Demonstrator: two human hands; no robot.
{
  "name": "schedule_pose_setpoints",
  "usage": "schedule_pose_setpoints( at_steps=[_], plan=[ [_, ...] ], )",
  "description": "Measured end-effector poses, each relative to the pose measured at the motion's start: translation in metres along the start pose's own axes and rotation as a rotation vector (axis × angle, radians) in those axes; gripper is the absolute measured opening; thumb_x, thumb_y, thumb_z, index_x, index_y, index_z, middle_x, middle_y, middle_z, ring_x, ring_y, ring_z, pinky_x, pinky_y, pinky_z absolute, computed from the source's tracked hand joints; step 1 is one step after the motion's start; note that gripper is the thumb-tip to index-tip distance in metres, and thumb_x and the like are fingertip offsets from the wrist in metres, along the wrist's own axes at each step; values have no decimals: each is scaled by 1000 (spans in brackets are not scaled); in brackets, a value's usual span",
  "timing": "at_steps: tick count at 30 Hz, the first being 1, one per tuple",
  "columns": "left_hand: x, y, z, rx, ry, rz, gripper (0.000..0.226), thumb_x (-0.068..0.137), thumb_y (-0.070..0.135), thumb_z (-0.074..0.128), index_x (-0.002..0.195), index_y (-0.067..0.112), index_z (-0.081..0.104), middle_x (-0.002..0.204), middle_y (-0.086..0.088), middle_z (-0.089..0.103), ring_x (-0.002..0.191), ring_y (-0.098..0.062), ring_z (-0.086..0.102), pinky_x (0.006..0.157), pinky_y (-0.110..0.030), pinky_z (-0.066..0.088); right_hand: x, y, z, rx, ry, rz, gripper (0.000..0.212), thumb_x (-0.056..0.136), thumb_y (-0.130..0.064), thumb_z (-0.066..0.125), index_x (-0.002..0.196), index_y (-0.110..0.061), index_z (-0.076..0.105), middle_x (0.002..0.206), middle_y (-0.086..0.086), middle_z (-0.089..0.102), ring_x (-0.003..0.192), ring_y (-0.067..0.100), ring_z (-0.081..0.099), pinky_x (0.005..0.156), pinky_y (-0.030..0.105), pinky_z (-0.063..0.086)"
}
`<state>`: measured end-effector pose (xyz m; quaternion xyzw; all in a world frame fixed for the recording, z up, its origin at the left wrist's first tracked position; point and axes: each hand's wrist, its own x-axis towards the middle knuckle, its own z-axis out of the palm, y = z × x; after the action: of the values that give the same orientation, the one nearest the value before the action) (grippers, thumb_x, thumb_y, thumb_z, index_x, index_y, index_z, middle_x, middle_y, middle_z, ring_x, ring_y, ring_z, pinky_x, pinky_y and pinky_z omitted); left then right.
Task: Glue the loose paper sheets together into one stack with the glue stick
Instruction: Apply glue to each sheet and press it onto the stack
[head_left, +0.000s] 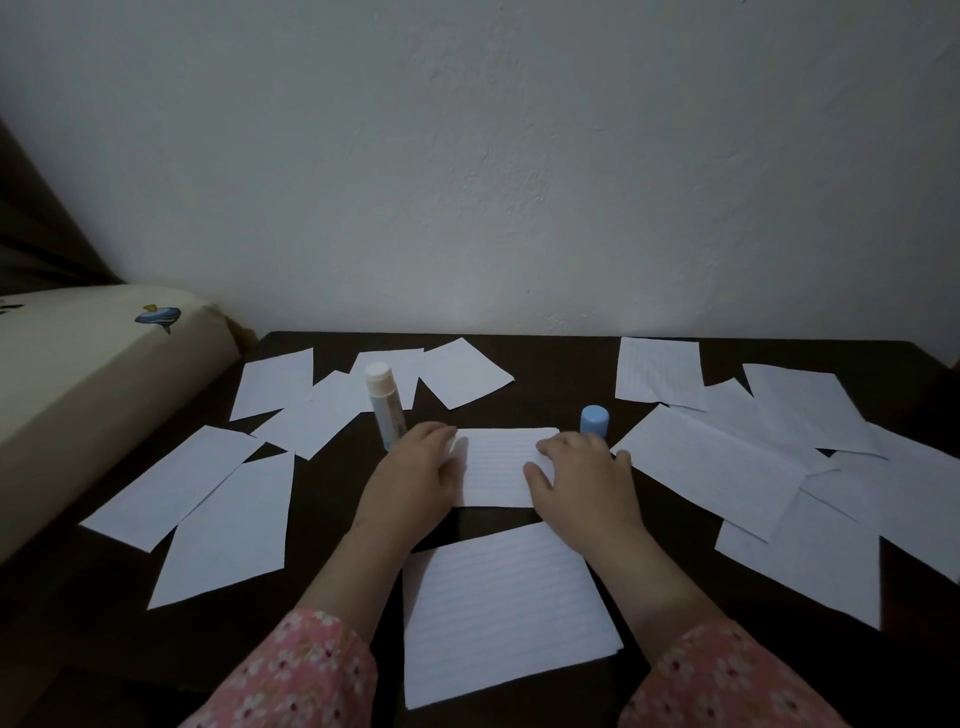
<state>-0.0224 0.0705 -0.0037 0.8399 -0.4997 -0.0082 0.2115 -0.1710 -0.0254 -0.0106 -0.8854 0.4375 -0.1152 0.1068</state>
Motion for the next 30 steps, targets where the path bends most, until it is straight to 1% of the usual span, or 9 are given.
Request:
schedule_pose_setpoints(
  at_steps=[2,6,8,10,14,18,23,26,30],
  plan=[
    [7,-1,6,35,-32,14,48,96,29,50,143,26,40,152,6,33,139,-14,31,112,-36,33,3,4,-2,37,-28,-59,50,96,-50,42,141,-27,43,146,-5,39,133,15,32,113,47,26],
    [15,-3,10,41,-249,22,49,101,31,37,149,31,24,159,8,14,147,-19,7,116,-46,18,-3,19,-12,152,-192,-168,74,81,-68,56,145,-40,32,152,-12,26,139,12,21,117,48,18],
    [18,-3,8,50,-286,23,49,102,32,35,150,31,24,159,8,14,147,-18,7,116,-46,17,-7,25,-15,147,-240,-183,82,74,-70,62,145,-43,31,154,-14,22,141,11,18,116,44,16],
    [21,-3,6,31,-276,13,50,100,31,40,149,27,27,157,7,21,145,-16,15,115,-42,20,-9,27,-16,192,-227,-155,84,72,-68,66,144,-42,33,154,-16,23,141,11,19,115,41,18],
    [22,5,2,39,-251,-60,60,95,35,52,149,24,27,153,4,31,139,-17,31,110,-41,33,-13,27,-13,277,-62,-137,66,77,-56,69,136,-36,48,145,-16,38,134,6,29,111,33,25],
    [20,8,-2,81,-231,-78,62,93,40,55,148,25,30,149,2,35,135,-20,36,108,-41,37,-20,34,-12,270,29,-203,41,77,-57,68,113,-38,63,122,-22,49,115,-2,37,101,27,30],
    [19,13,-5,125,-289,-150,59,94,40,53,145,20,34,146,-8,36,131,-26,38,105,-39,38,-29,44,-12,294,-45,-228,38,71,-61,71,103,-42,69,113,-27,48,110,-5,35,95,25,24],
    [18,17,-7,227,-277,-128,51,94,41,51,138,15,43,139,-10,42,126,-27,40,103,-38,39,-30,46,-12,266,19,-190,37,74,-58,71,106,-40,68,114,-24,49,111,-3,36,96,27,25],
    [16,17,-5,242,-310,-187,51,94,46,50,134,14,47,137,-11,38,123,-25,41,104,-39,40,-33,50,-12,177,144,-140,32,78,-56,68,103,-35,72,106,-20,48,102,0,36,91,25,29]
  ],
)
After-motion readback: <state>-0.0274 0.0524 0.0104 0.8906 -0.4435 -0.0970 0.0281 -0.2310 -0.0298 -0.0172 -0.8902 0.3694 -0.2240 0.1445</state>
